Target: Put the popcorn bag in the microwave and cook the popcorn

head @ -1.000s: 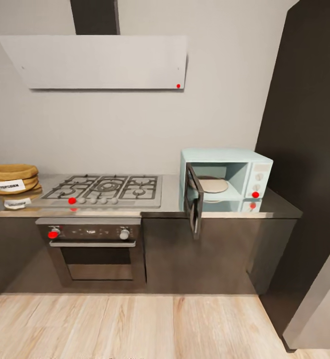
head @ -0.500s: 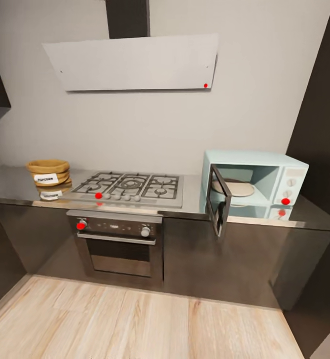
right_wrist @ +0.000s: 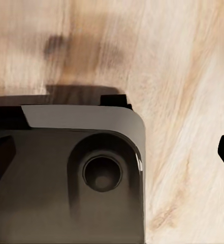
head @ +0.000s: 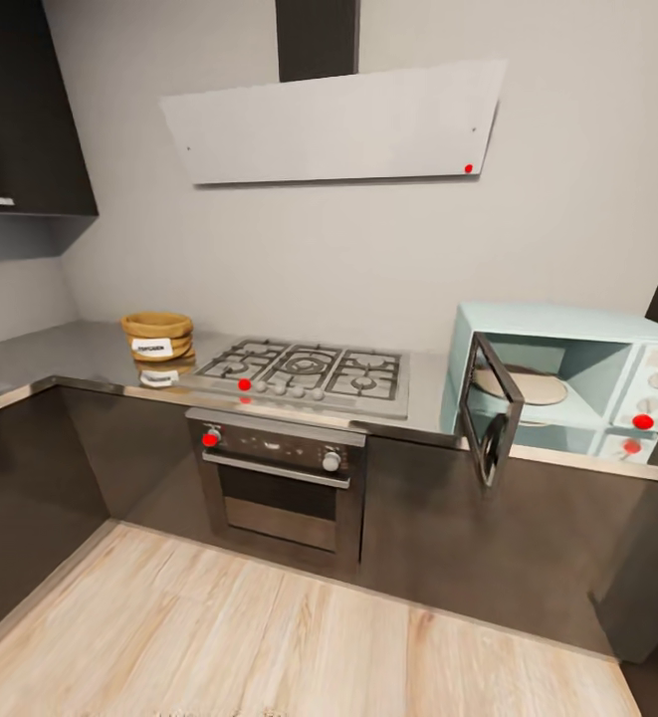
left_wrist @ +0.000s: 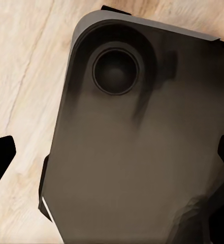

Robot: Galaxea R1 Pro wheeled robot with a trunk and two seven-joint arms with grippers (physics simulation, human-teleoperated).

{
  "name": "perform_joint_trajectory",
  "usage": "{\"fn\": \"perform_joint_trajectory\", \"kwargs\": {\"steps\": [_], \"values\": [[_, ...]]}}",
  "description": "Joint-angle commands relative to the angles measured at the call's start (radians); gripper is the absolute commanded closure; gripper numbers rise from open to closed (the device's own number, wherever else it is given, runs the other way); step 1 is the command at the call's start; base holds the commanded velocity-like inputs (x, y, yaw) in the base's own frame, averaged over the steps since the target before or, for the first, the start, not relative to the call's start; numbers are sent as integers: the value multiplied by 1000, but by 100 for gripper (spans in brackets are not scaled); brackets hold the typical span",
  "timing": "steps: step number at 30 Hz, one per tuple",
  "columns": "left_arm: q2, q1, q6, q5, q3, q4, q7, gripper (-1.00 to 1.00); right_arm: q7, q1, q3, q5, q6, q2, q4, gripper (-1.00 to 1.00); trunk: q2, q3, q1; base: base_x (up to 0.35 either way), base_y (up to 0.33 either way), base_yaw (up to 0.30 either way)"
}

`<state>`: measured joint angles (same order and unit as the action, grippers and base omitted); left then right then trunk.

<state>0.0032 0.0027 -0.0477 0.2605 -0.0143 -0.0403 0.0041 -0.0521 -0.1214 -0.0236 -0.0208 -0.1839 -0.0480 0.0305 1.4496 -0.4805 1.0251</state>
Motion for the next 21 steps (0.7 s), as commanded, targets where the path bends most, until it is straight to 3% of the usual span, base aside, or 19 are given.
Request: {"fn": "perform_joint_trajectory", "kwargs": {"steps": [1,21], "values": [[0,0,-1,3,-1,-1,0,-100,-5,-1,-2,-3,-6,0,3,-100,0,-1,0,0,0,281],[-5,0,-1,3,-1,-1,7,-100,-5,-1,-4,-5,-6,0,3,-100,0,-1,0,0,0,281]]}}
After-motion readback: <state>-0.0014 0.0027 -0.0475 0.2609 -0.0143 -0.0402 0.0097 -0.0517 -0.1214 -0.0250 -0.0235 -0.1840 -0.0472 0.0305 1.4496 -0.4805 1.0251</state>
